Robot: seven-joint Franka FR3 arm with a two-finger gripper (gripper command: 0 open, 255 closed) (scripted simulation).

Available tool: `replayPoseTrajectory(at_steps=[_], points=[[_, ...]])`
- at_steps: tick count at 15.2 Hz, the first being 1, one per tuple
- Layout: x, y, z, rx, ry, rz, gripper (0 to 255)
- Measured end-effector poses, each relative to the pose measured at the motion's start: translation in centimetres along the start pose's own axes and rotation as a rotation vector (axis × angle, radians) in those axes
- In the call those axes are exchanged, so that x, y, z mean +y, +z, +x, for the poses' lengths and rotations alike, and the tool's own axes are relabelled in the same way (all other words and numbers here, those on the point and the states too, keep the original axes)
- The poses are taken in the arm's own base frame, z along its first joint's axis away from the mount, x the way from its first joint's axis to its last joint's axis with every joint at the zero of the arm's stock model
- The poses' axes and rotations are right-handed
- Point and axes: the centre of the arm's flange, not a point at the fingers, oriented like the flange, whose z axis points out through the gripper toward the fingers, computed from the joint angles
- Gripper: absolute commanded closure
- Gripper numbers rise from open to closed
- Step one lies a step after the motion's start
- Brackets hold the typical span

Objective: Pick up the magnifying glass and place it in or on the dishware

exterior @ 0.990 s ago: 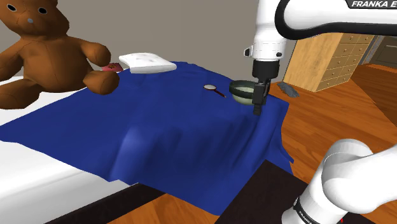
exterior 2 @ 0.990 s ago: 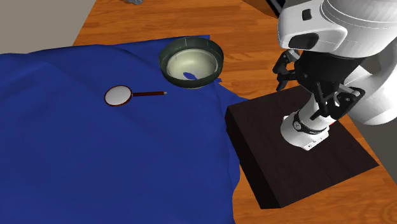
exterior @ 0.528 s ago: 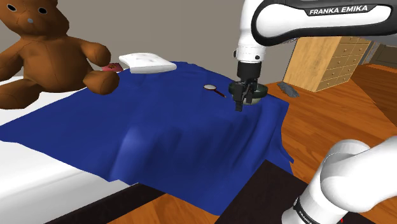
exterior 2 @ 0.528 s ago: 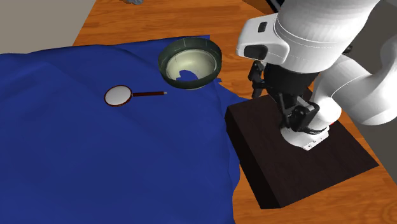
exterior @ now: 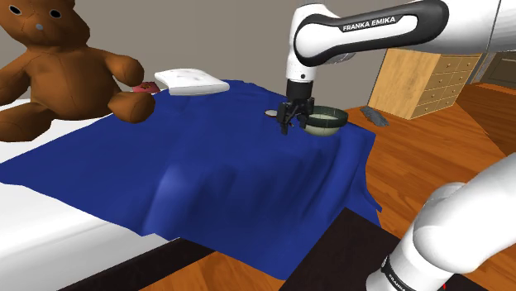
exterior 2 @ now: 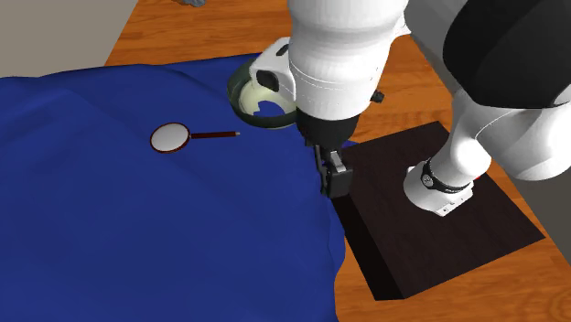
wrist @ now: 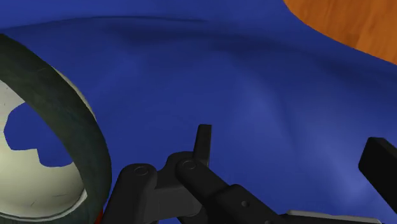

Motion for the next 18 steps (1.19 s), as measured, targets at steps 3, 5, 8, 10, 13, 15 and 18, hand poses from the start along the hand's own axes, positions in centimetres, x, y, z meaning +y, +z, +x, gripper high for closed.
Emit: replayPoseTrajectory(at_steps=[3,5,8,10,13,15,18], points=[[1.0,0.6,3.4,0.021,0.077,-0.001,0],[1.9,0.8,5.7,0.036,0.129,-0.001,0],[3.6,1.2,8.8,0.058,0.206,-0.002,0],[5.0,1.5,11.2,0.072,0.258,-0.003,0],[6.9,1.6,13.6,0.094,0.336,-0.004,0],[8.3,2.0,15.5,0.108,0.387,-0.005,0],[10.9,2.2,18.3,0.129,0.465,-0.006,0]])
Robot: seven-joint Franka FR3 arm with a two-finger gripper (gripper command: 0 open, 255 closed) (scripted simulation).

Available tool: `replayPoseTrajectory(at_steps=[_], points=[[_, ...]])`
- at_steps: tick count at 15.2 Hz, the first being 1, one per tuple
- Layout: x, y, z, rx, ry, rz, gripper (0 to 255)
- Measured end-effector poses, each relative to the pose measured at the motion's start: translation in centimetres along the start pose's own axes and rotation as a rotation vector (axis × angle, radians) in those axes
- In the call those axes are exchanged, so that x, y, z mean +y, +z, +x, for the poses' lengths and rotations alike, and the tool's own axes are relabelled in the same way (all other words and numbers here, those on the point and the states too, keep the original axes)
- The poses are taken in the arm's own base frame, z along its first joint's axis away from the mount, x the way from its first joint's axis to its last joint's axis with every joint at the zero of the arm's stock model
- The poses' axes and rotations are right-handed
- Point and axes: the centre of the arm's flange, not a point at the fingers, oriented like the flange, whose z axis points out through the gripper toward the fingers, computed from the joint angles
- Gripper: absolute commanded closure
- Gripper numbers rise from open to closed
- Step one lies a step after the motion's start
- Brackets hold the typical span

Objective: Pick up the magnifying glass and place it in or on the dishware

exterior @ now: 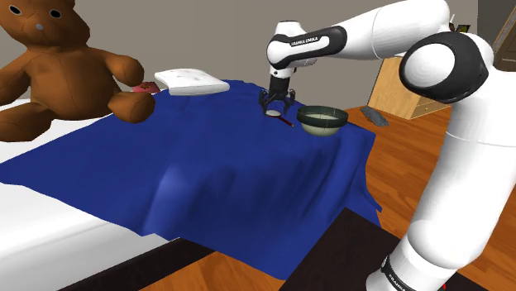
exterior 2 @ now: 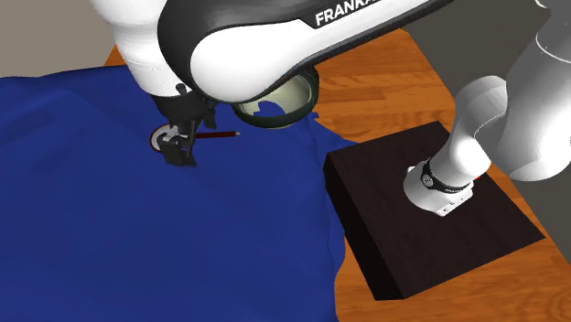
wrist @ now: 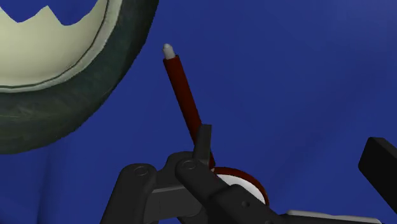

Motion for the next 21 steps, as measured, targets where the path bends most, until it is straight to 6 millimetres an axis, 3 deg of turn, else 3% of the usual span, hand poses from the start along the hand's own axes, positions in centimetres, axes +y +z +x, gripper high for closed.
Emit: replayPoseTrajectory(at_steps=[6,13,19,20,21], points=[[2.2,1.1,5.7,0.036,0.13,-0.002,0],[2.4,4.6,6.1,0.039,0.138,-0.002,0],[2.3,4.9,6.2,0.039,0.138,-0.002,0],[2.3,4.9,6.2,0.039,0.138,-0.002,255],[2.3,4.9,6.2,0.04,0.138,-0.002,255]])
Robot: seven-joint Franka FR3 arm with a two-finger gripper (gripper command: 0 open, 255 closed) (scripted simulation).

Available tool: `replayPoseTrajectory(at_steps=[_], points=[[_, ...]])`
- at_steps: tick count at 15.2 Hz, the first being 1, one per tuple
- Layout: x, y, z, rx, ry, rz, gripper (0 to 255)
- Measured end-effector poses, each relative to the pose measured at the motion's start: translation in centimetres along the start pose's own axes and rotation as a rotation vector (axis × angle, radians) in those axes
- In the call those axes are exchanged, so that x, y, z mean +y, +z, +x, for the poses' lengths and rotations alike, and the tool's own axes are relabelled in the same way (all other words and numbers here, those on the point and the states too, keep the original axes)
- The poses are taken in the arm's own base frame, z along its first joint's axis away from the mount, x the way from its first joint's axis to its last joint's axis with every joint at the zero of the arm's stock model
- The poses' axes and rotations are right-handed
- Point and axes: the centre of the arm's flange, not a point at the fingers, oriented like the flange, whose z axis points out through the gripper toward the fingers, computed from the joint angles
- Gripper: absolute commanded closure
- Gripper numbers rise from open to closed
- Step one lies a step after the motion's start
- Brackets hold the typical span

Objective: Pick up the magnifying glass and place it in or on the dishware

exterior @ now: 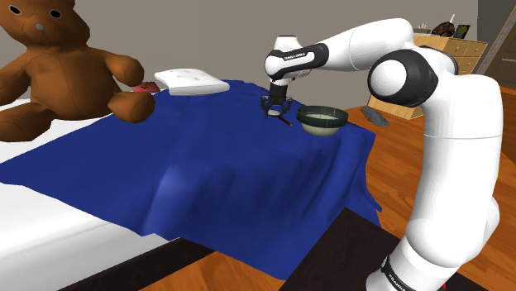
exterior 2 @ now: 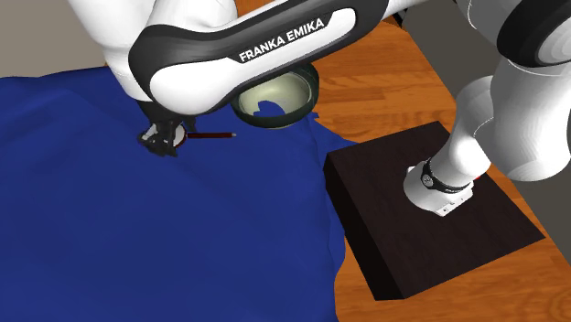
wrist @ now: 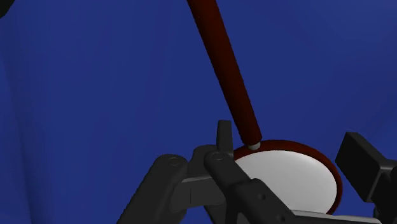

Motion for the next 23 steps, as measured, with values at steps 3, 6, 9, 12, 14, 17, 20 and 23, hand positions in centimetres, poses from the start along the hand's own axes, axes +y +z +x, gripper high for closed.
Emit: replayPoseTrajectory(at_steps=[3,6,9,12,14,17,20,23], points=[[0.2,-0.5,0.2,0.01,0.004,0.001,255],[0.2,-0.5,0.2,0.012,0.005,0.001,255],[0.2,-0.5,0.1,0.012,0.004,0.002,255],[0.1,-1.1,0.1,0.001,0.001,0.0,255],[0.1,-2.1,0.3,0.0,0.0,0.0,255],[0.0,-3.7,0.5,0.0,0.0,0.0,255],[-0.1,-5.2,0.6,0.0,0.0,0.0,255],[-0.1,-6.7,0.9,0.0,0.0,0.0,255]])
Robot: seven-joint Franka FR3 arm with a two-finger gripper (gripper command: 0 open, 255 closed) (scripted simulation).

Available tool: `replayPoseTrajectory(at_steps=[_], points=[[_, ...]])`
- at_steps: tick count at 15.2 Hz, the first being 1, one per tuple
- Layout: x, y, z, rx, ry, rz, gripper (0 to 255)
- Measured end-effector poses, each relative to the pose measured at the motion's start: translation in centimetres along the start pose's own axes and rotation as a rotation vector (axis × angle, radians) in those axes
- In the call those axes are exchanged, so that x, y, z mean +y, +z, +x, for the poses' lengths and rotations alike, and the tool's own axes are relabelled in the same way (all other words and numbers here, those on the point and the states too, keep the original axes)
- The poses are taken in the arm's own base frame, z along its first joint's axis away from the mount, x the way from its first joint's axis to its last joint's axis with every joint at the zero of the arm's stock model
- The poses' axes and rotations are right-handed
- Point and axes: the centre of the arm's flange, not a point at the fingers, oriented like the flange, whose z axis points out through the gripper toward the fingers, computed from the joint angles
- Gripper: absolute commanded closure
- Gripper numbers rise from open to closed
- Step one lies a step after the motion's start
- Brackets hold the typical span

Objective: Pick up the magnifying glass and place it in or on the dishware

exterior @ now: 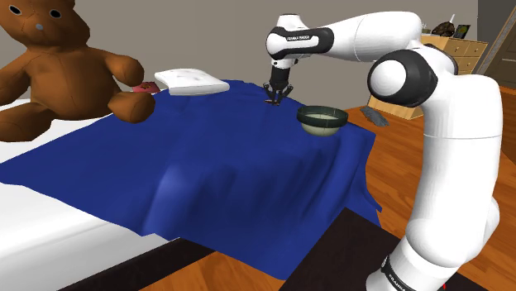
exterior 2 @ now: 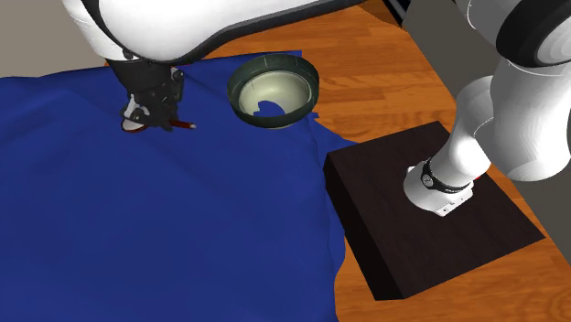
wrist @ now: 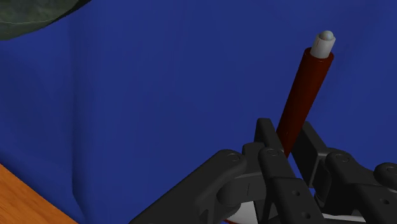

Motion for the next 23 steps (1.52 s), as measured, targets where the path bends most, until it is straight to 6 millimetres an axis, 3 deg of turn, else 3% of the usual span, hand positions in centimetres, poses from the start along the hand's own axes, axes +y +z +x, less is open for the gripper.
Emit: replayPoseTrajectory(at_steps=[19,23], points=[[-0.1,-9.9,1.2,0.0,0.0,0.0,255],[2.8,-11.0,-1.4,-0.001,0.0,-0.001,255]])
